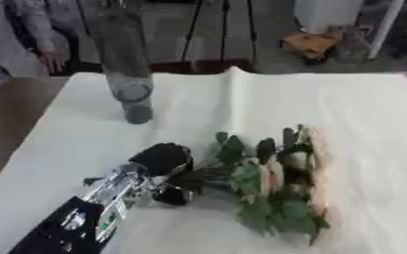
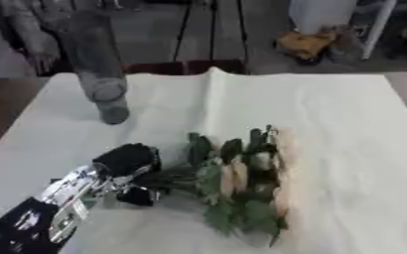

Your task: Arrange flowers into the vase.

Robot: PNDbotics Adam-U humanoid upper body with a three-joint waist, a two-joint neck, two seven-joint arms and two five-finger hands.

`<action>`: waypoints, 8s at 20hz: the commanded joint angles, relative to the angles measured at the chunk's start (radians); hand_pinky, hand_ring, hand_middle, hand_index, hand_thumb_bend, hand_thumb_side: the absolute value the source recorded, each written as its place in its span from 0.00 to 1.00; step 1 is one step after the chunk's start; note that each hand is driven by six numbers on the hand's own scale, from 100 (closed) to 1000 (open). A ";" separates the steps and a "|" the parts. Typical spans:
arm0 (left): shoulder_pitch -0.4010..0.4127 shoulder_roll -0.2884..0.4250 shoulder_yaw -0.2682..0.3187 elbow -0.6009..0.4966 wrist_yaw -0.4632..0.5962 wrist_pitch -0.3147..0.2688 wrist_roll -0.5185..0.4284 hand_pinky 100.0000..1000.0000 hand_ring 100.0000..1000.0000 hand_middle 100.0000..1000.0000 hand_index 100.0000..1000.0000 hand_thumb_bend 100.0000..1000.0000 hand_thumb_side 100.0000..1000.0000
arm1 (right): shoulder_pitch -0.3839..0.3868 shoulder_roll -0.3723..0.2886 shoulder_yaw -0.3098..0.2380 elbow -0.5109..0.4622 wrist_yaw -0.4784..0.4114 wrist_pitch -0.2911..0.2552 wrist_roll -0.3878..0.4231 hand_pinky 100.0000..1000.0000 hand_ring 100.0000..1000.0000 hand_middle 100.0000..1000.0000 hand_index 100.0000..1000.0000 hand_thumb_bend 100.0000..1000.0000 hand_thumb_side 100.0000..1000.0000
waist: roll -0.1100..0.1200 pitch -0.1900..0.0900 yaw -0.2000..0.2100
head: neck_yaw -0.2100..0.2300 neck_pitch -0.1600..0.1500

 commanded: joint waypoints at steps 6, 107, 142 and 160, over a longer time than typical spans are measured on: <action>-0.015 0.007 0.007 -0.023 -0.004 0.001 0.029 0.00 0.00 0.00 0.00 0.00 0.31 | -0.015 -0.017 -0.010 -0.009 0.003 0.002 0.001 0.82 0.88 0.85 0.90 0.25 1.00 | -0.012 -0.006 -0.001 | -0.001 -0.010; -0.448 0.192 0.584 -0.298 1.405 -0.219 0.765 0.00 0.00 0.00 0.00 0.00 0.68 | -0.103 -0.048 0.018 -0.009 -0.013 -0.035 -0.023 0.83 0.88 0.86 0.90 0.21 1.00 | -0.048 0.055 -0.039 | 0.045 -0.163; -0.491 0.204 0.602 -0.086 1.128 -0.297 0.724 0.00 0.00 0.00 0.00 0.00 0.72 | -0.108 -0.052 0.016 -0.009 -0.011 -0.031 -0.022 0.83 0.87 0.85 0.90 0.27 1.00 | -0.050 0.105 -0.055 | 0.063 -0.211; -0.483 0.177 0.591 0.035 1.052 -0.284 0.738 0.00 0.00 0.00 0.00 0.00 0.74 | -0.117 -0.048 0.014 -0.009 -0.014 -0.031 -0.029 0.82 0.87 0.85 0.89 0.29 1.00 | -0.046 0.124 -0.066 | 0.070 -0.227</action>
